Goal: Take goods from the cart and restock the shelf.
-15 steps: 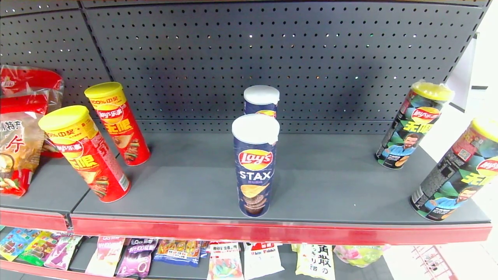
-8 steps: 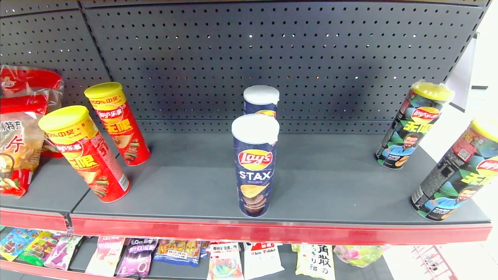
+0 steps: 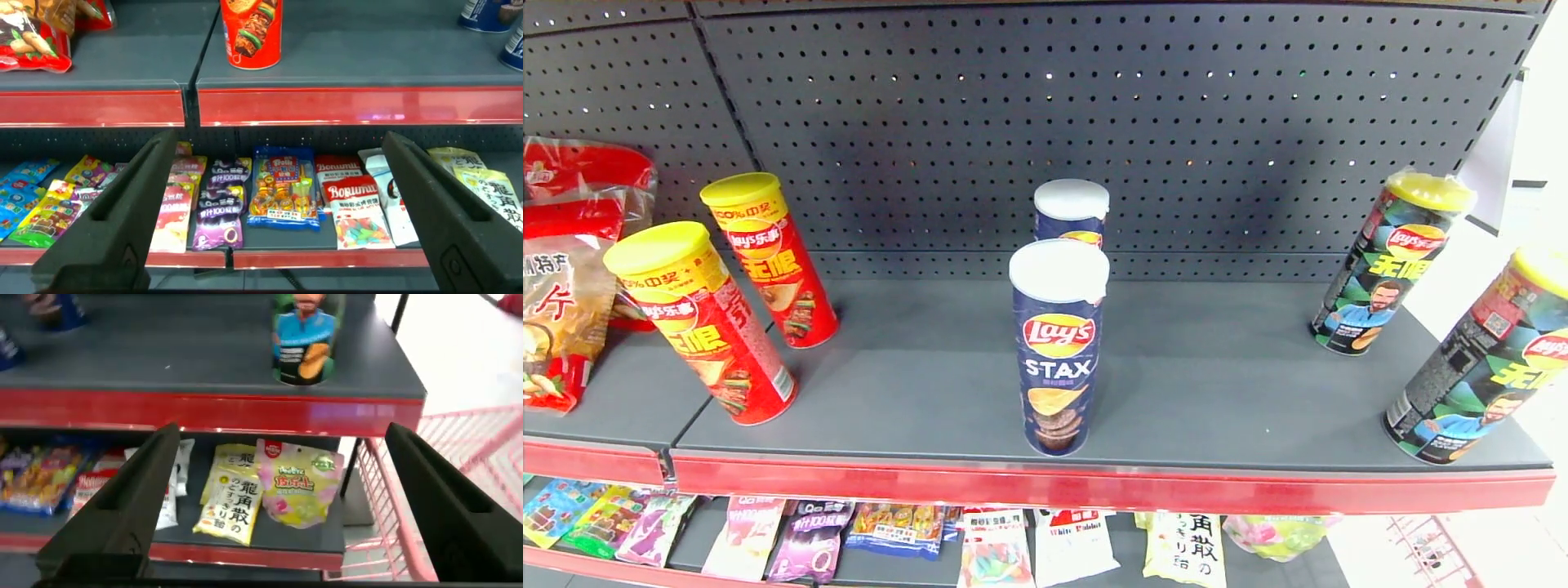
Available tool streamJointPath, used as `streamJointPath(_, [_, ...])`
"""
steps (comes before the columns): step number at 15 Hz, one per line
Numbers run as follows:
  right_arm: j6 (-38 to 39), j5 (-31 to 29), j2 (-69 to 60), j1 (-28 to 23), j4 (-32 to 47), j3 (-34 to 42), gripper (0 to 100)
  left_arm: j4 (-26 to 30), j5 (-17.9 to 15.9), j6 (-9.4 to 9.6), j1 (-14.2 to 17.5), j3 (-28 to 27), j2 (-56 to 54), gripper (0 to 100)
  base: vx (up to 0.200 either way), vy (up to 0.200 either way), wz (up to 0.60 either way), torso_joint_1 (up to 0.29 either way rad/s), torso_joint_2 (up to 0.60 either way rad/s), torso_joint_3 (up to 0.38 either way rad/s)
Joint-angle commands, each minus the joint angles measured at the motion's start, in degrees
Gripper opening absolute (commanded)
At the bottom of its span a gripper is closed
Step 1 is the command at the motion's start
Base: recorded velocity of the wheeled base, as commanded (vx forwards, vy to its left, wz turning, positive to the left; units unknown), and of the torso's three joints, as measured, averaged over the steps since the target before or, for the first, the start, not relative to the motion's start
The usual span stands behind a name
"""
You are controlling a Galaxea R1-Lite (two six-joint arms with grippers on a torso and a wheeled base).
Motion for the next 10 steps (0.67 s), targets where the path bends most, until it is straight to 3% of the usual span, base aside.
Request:
streamJointPath(1, [-2.30, 1.56, 0.05, 0.01, -0.57, 0.39, 100, 0.01, 0.00, 0.02, 0.04, 0.00, 0.00, 100, 0.000, 0.000, 0.00, 0.000, 0.00, 0.000])
streamJointPath(5, [-2.74, 8.85, 0.05, 0.01, -1.19, 0.83, 100, 0.01, 0.00, 0.11, 0.04, 0.00, 0.00, 100, 0.000, 0.000, 0.00, 0.000, 0.00, 0.000])
streamJointPath(8, [-1.86, 3.31, 0.05, 0.01, -2.77, 1.54, 100, 0.01, 0.00, 0.02, 0.04, 0.00, 0.00, 100, 0.000, 0.000, 0.00, 0.000, 0.00, 0.000])
streamJointPath(10, [-1.42, 2.96, 0.05, 0.01, -3.12, 1.54, 100, 0.01, 0.00, 0.02, 0.04, 0.00, 0.00, 100, 0.000, 0.000, 0.00, 0.000, 0.00, 0.000])
